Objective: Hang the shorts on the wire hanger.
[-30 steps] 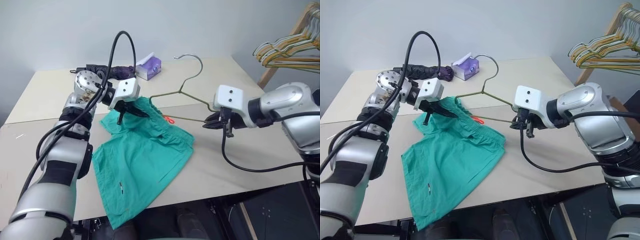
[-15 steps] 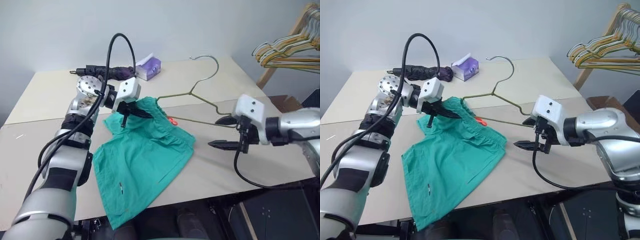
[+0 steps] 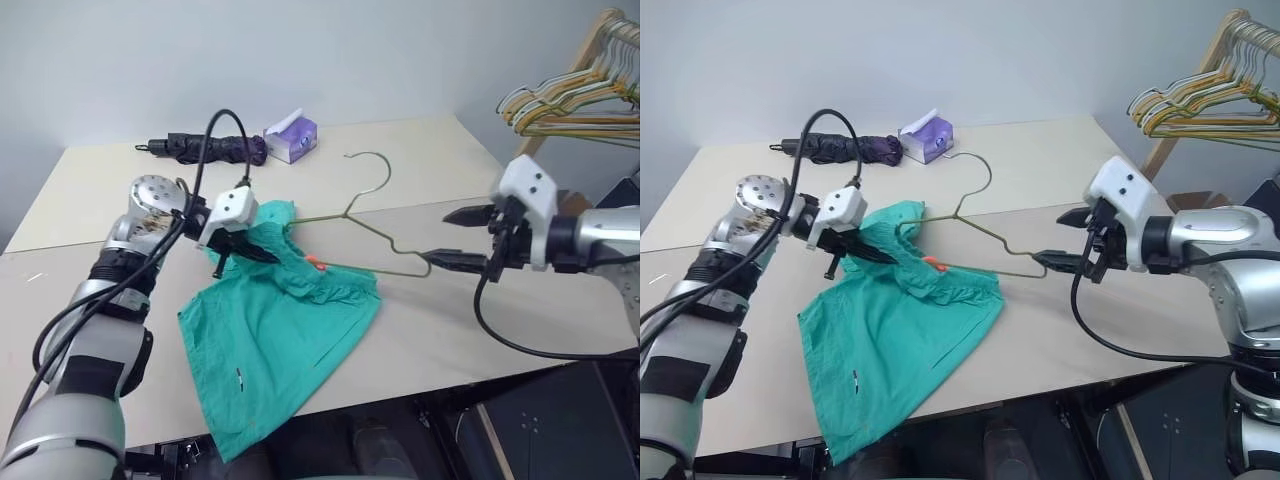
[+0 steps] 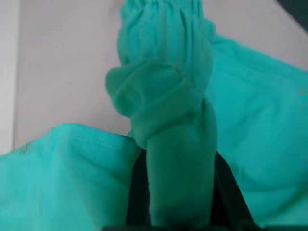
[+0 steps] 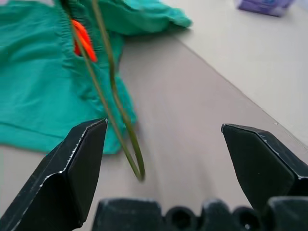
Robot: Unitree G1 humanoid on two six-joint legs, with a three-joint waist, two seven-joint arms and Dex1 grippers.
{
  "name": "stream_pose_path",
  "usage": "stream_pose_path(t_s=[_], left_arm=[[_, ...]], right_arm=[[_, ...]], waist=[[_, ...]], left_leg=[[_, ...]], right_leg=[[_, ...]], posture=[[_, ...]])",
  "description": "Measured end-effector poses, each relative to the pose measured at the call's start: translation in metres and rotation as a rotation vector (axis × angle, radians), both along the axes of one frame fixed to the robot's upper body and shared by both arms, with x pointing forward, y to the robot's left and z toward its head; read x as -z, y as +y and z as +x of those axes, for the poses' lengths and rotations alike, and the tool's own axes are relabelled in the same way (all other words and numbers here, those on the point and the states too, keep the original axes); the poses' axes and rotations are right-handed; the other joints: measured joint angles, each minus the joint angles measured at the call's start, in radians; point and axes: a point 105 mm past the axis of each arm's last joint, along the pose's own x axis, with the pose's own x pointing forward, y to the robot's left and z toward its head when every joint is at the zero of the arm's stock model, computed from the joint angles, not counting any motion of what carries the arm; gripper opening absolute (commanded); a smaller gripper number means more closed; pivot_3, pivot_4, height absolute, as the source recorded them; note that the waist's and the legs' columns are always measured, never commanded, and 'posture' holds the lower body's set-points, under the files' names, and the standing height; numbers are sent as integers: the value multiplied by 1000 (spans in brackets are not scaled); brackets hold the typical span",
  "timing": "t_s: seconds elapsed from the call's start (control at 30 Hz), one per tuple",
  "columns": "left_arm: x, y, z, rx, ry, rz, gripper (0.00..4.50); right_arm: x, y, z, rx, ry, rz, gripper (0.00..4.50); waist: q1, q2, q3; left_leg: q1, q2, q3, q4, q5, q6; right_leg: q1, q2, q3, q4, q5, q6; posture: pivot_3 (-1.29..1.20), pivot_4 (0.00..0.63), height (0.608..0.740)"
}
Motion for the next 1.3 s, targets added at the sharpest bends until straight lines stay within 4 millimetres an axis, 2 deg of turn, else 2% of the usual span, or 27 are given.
stream_pose_path(t_s=[0.2, 0.43, 0.53, 0.67, 0.9, 1.1, 1.2, 1.3], left_arm=[[-6, -2, 1, -6, -1, -42, 0], [-17, 16, 4, -71, -19, -55, 0], [-23, 19, 7, -95, -31, -85, 0], [-37, 15, 12, -96, -62, -118, 0], [-38, 13, 13, -102, -58, -120, 0], [-38, 12, 13, -103, -58, -121, 0], [-38, 13, 14, -104, -59, -121, 0], [-40, 13, 14, -110, -59, -128, 0]], right_arm=[[8, -11, -2, 26, 50, 2, 4457], [32, -50, -10, 190, 124, 59, 4457], [45, -53, -15, 222, 159, 95, 4457], [67, -30, -12, 223, 193, 217, 4457], [102, 33, -1, 168, 290, 390, 4457], [103, 67, 10, 123, 314, 448, 4457], [110, 77, 16, 126, 327, 449, 3877], [116, 82, 15, 120, 350, 446, 2867]], waist=[[1, 0, 0], [4, 0, 0], [3, 0, 0], [3, 0, 0], [3, 0, 0], [12, 0, 0], [19, 0, 0], [28, 0, 0]], left_leg=[[0, 0, 0, 0, 0, 1], [1, 0, 0, 0, 0, 1], [1, 0, 0, 0, -1, 1], [1, 0, 0, 0, -1, 1], [1, 0, 0, 0, -1, 1], [1, 0, 0, 0, -1, 1], [0, 0, 0, 0, -1, 1], [0, 0, 0, 0, -1, 1]], right_leg=[[0, 0, 0, 0, 0, 0], [0, 1, 0, 0, 0, 0], [0, 1, 1, 0, 0, 0], [1, 1, 1, 0, 0, 0], [0, 1, 1, 0, 0, 0], [0, 1, 1, 0, 0, 0], [0, 1, 1, 0, 0, 0], [0, 1, 1, 0, 0, 0]], posture=[[-168, 33, 740], [-160, 48, 740], [-157, 50, 740], [-154, 50, 740], [-135, 52, 740], [-129, 54, 740], [-124, 55, 740], [-122, 57, 740]])
